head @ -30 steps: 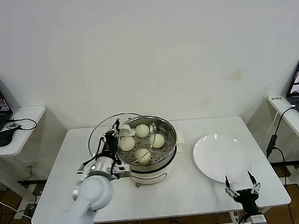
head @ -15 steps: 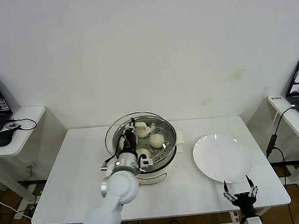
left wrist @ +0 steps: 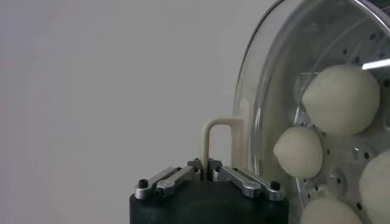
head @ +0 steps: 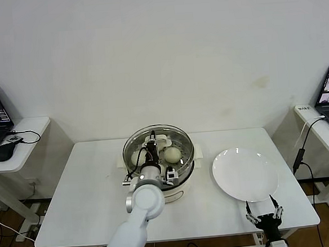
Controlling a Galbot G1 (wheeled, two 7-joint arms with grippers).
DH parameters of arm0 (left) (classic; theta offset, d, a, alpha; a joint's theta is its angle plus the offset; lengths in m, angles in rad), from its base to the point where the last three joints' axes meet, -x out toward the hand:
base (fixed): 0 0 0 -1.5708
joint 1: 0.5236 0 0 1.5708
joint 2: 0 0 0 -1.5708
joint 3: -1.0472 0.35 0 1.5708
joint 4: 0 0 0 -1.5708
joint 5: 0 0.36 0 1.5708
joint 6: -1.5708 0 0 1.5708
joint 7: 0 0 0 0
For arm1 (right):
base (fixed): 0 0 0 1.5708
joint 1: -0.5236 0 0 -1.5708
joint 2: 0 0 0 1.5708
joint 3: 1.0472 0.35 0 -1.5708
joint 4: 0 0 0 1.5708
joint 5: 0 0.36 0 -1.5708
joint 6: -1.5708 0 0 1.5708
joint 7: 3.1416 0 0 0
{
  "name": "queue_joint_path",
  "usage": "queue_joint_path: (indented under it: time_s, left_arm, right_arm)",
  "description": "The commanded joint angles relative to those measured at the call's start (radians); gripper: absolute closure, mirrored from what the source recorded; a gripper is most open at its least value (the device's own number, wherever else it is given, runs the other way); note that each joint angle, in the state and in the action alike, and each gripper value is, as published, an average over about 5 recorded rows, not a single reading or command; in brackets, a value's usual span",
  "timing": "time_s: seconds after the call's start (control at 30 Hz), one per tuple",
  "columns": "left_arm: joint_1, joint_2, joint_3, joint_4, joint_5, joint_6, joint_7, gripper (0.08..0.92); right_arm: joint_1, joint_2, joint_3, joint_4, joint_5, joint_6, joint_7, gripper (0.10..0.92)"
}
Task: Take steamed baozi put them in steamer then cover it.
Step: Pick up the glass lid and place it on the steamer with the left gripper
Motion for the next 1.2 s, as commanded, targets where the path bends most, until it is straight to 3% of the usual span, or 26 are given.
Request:
queue_joint_path:
  time_s: [0.03, 0.8, 1.03, 1.2]
  left_arm:
    - [0.000, -0.039, 0.001, 0.060, 0.043, -0.001, -0.002, 0.863]
    - [0.018, -0.057, -0.010, 0.055, 0.039, -0.021, -0.032, 0.854]
    - [0.044, -0.034, -0.006, -0.020, 0.019, -0.020, -0.032, 0.685]
    - [0.101, 0.025, -0.006, -0.129, -0.026, -0.017, -0.025, 0.538]
  right_arm:
    - [0.000, -0.002, -0.002, -0.008, -0.005, 0.001, 0.002, 0.203]
    - [-0.009, -0.011, -0.006, -0.014, -0.008, 0.009, -0.001, 0.202]
    - [-0.008, -0.008, -0.018, -0.018, -0.017, 0.009, -0.002, 0.203]
    - [-0.008, -0.004, -0.019, -0.021, -0.023, 0.007, -0.003, 0.203]
